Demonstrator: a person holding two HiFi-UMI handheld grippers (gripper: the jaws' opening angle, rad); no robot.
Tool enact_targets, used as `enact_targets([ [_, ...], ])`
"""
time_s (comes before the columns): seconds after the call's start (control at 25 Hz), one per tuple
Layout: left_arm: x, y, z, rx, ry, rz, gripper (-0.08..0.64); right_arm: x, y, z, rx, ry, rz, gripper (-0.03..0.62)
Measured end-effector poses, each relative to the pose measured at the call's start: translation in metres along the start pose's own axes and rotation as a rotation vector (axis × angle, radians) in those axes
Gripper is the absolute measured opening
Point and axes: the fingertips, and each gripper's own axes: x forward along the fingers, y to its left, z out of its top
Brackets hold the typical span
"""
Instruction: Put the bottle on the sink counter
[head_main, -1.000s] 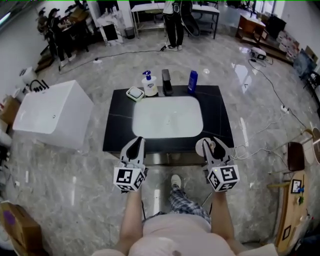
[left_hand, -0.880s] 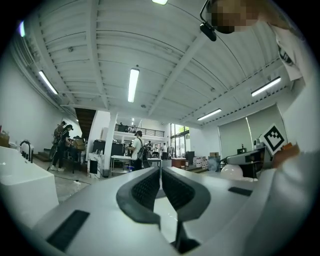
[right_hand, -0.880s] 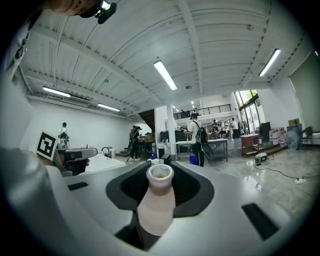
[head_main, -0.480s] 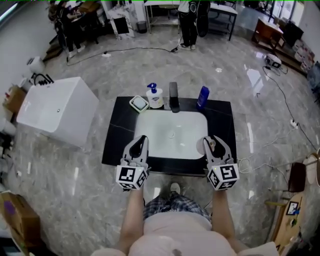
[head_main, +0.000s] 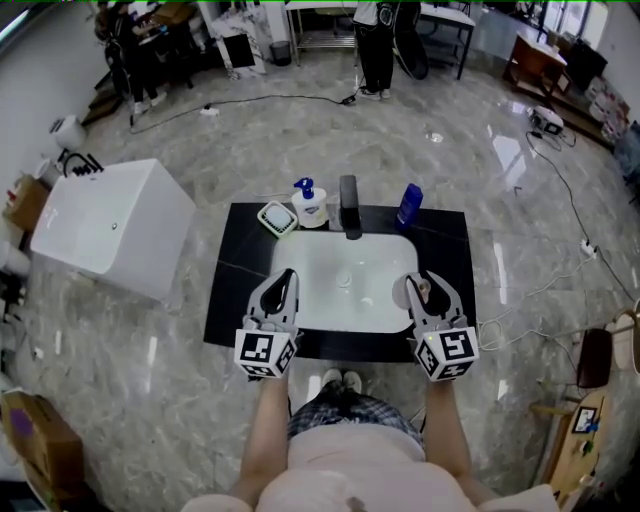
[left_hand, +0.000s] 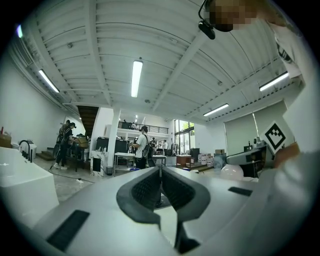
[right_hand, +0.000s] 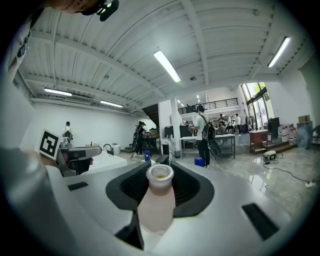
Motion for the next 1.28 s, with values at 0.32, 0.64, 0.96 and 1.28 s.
enact_targets([
  [0.32, -0.01, 0.043, -0.005, -0.01, 0.007, 0.075, 0.032, 0.049, 0.042, 0.013, -0.027, -0.008, 0.105, 0.137],
  [0.64, -0.043, 0.105, -0.019, -0.02, 0.017, 0.207, 0.032, 0.113, 0.136, 0.012, -0.052, -0.004, 0.322, 0.137],
  [0.96, -0.035, 0.164, -0.034, -0.048, 0.024, 0.282, 0.032, 0.192, 0.233, 0.005, -0.063, 0.009, 0.506, 0.137],
  [1.28, 0.004, 0.249, -0.04, -0.057, 0.043, 0.317, 0.031, 0.297, 0.288, -0.001, -0.074, 0.025, 0.534, 0.137],
])
